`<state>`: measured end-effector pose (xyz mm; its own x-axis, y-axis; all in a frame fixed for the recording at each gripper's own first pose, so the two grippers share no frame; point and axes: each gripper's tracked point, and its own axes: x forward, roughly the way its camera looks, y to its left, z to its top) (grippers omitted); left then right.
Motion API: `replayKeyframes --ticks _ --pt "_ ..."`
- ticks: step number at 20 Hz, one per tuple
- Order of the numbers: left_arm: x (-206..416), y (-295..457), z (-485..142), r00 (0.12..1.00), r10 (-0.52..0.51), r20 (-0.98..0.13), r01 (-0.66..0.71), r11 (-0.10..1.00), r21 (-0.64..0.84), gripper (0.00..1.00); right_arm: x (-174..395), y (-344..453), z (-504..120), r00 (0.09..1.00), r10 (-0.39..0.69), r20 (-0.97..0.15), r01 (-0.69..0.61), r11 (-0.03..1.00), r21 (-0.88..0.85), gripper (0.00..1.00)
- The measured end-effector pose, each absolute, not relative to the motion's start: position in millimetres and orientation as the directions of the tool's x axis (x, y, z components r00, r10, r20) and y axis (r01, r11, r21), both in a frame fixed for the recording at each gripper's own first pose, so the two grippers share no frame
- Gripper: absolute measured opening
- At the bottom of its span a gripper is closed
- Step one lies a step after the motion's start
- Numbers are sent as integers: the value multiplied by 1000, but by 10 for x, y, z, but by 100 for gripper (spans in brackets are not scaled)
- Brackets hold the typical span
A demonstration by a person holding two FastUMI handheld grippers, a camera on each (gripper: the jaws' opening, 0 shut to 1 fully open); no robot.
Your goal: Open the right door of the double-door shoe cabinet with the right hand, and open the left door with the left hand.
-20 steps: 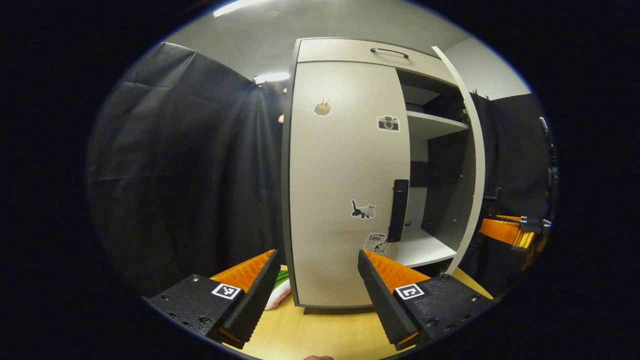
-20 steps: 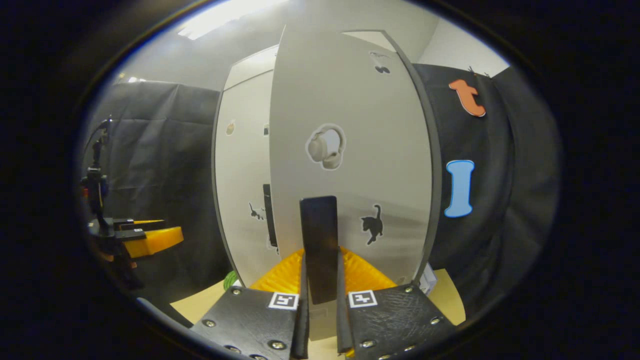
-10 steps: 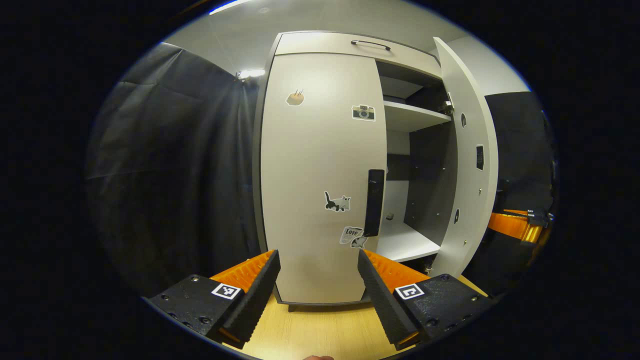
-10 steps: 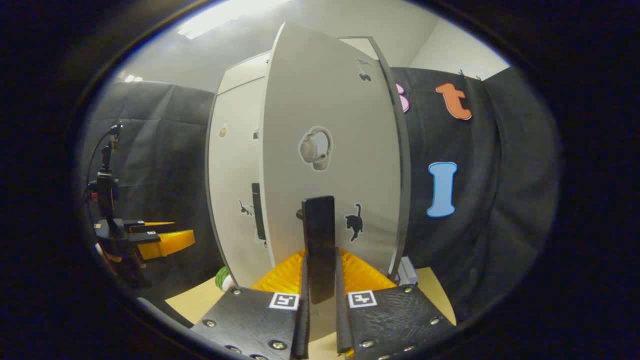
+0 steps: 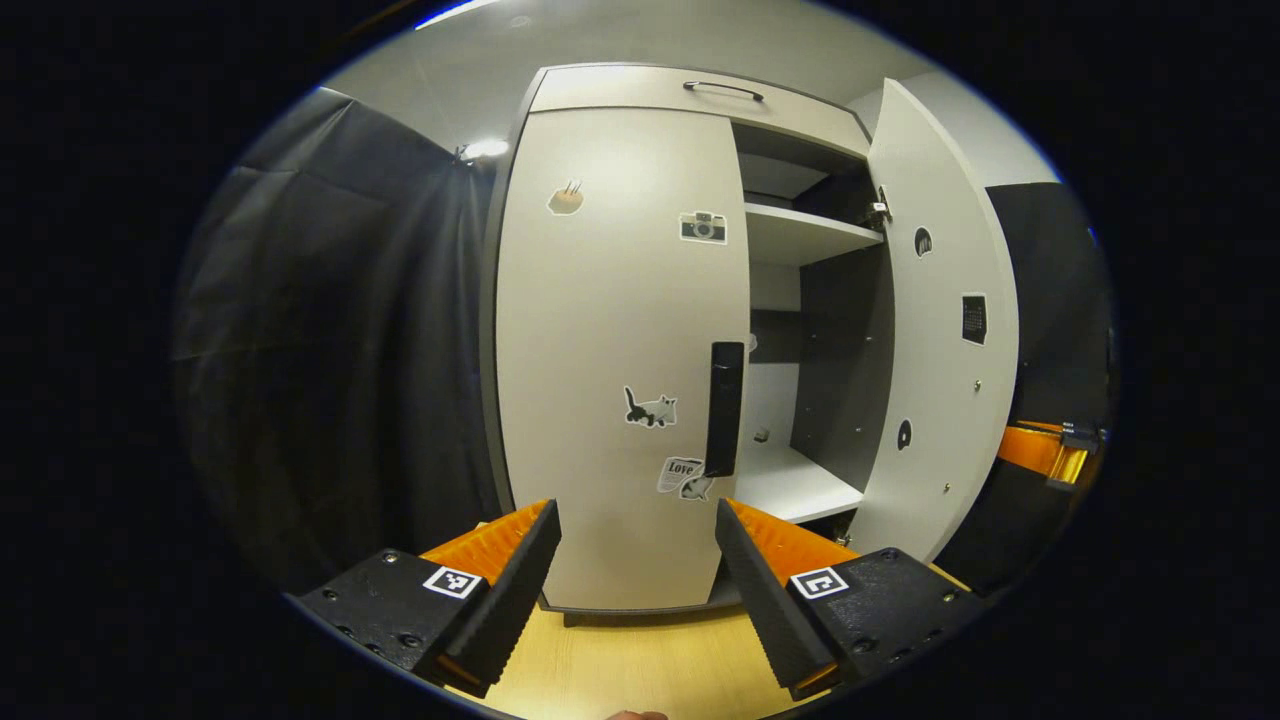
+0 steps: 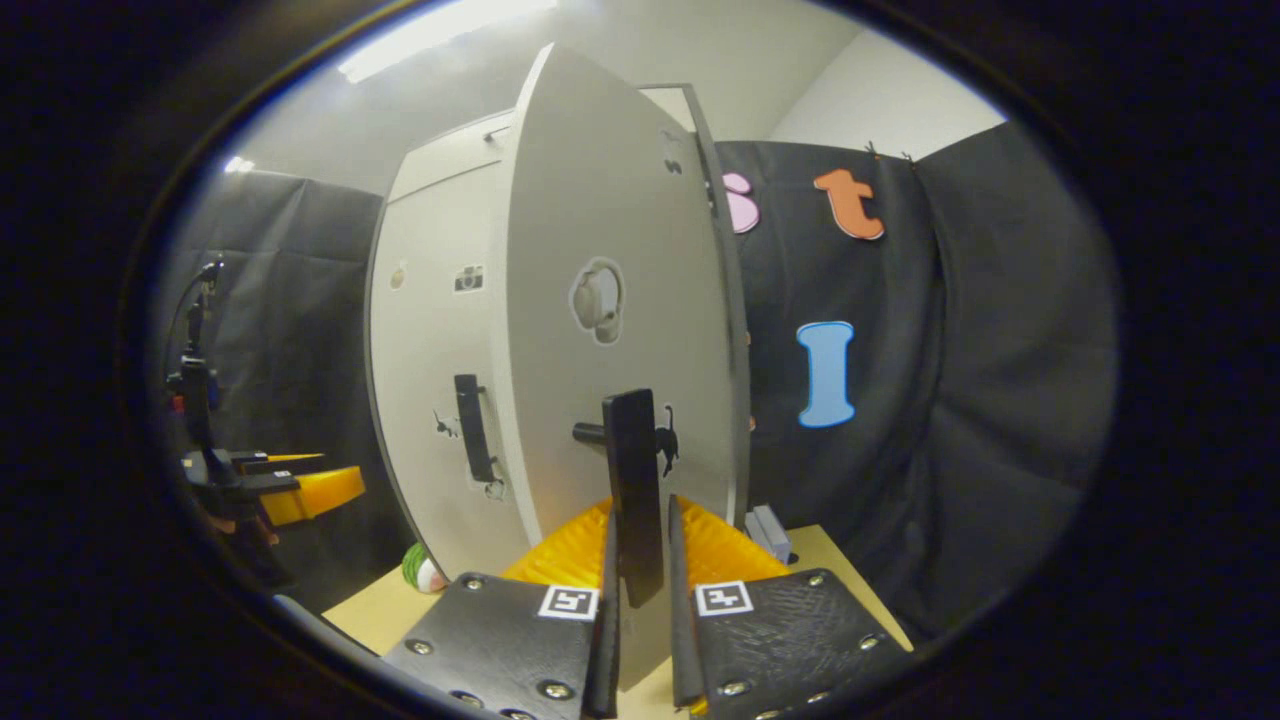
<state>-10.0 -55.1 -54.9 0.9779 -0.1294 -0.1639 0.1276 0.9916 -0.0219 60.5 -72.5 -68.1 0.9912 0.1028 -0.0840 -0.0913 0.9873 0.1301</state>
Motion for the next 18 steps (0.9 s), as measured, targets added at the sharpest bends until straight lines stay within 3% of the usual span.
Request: replayKeyframes --ticks 1,2,11,14,15,16,17,18 --pt "-113 -572 -557 977 -137 -165 135 991 -21 96 495 -779 -691 992 84 -92 -70 987 146 21" --pt "-117 -598 -564 975 -144 -168 142 990 -23 96 516 -838 -670 994 69 -82 -56 987 153 8" --pt "-169 -818 -589 964 -197 -178 195 980 -29 96 607 -1287 -649 995 -48 -83 58 991 121 9" --pt "-163 -836 -595 963 -199 -182 195 980 -37 96 641 -1447 -676 994 -76 -83 87 985 148 3" --pt "-154 -848 -604 962 -201 -186 197 980 -39 96 616 -1495 -679 994 -79 -81 90 985 150 13" --pt "-147 -855 -606 961 -203 -190 200 979 -39 96 627 -1523 -687 993 -84 -80 95 984 151 1" --pt "-139 -877 -612 960 -207 -190 203 978 -40 96 621 -1559 -689 993 -87 -79 98 984 148 13" --pt "-119 -898 -600 959 -211 -189 207 977 -42 96 615 -1581 -707 992 -93 -80 104 984 142 2"
